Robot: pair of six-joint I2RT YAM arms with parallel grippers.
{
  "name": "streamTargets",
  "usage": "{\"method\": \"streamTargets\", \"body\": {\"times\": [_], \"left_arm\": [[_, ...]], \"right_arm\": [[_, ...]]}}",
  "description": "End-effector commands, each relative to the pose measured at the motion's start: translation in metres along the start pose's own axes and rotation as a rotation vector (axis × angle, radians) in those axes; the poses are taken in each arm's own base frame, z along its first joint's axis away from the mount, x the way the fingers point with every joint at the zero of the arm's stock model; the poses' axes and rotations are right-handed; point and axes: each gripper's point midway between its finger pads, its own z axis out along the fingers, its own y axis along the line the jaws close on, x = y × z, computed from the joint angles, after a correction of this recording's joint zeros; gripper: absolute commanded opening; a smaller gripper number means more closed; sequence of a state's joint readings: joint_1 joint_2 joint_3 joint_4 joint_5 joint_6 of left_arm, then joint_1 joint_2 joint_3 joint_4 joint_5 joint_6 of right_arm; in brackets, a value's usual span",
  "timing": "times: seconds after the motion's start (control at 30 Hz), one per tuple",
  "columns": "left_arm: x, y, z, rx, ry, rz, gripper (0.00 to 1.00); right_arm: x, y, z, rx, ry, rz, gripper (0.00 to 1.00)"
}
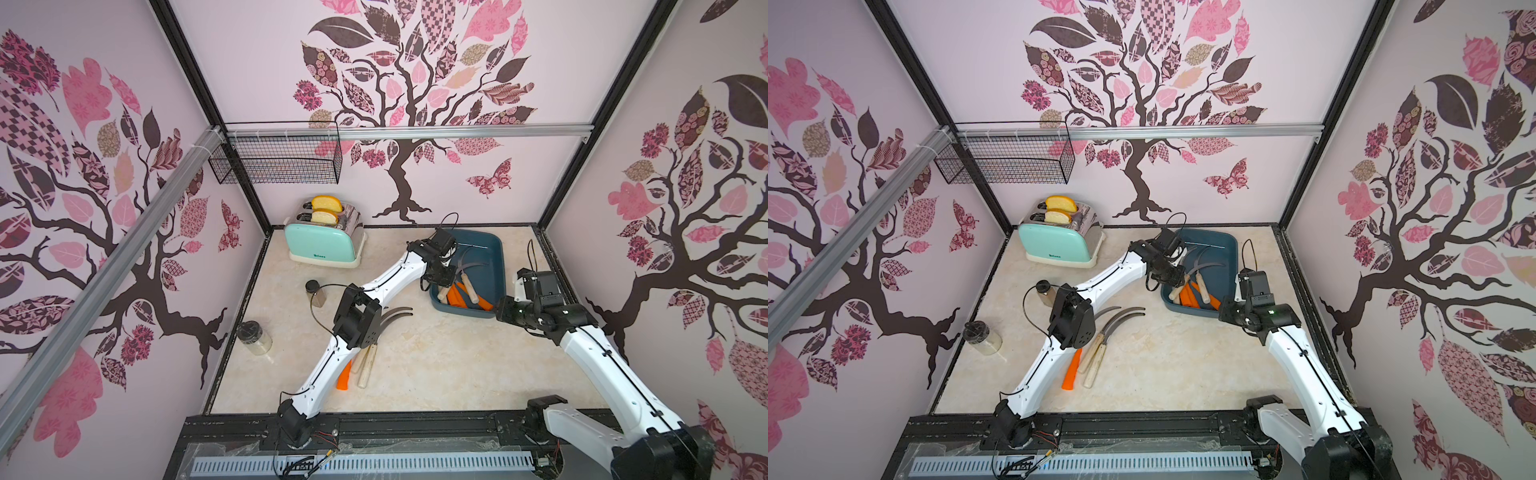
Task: Put small sickles into storage boxes
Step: Place the sickle in the storage box.
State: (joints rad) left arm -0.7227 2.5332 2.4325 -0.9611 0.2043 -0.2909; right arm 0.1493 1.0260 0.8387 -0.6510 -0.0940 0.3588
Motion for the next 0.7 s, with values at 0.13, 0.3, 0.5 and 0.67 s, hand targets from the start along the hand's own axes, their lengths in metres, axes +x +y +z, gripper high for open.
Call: {"method": "streamTargets", "body": {"times": [0.13, 0.3, 0.5, 0.67], "left_arm": [[0.009, -0.001, 0.016, 0.015, 0.028, -0.006, 0.33], [0.004, -0.006, 0.010, 0.028, 0.011, 0.005, 0.34], [-0.031, -0.017, -0.038, 0.038, -0.107, 0.064, 0.44], [-0.058, -0.019, -0.101, 0.043, -0.218, 0.103, 0.55]], "right_arm": [[0.002, -0.001, -0.001, 0.002, 0.006, -0.008, 0.43], [0.001, -0.002, -0.002, 0.007, 0.003, -0.009, 0.44], [-0.003, 0.000, -0.007, 0.011, -0.008, -0.016, 0.46], [-0.007, 0.001, -0.012, 0.015, -0.009, -0.030, 0.47]]}}
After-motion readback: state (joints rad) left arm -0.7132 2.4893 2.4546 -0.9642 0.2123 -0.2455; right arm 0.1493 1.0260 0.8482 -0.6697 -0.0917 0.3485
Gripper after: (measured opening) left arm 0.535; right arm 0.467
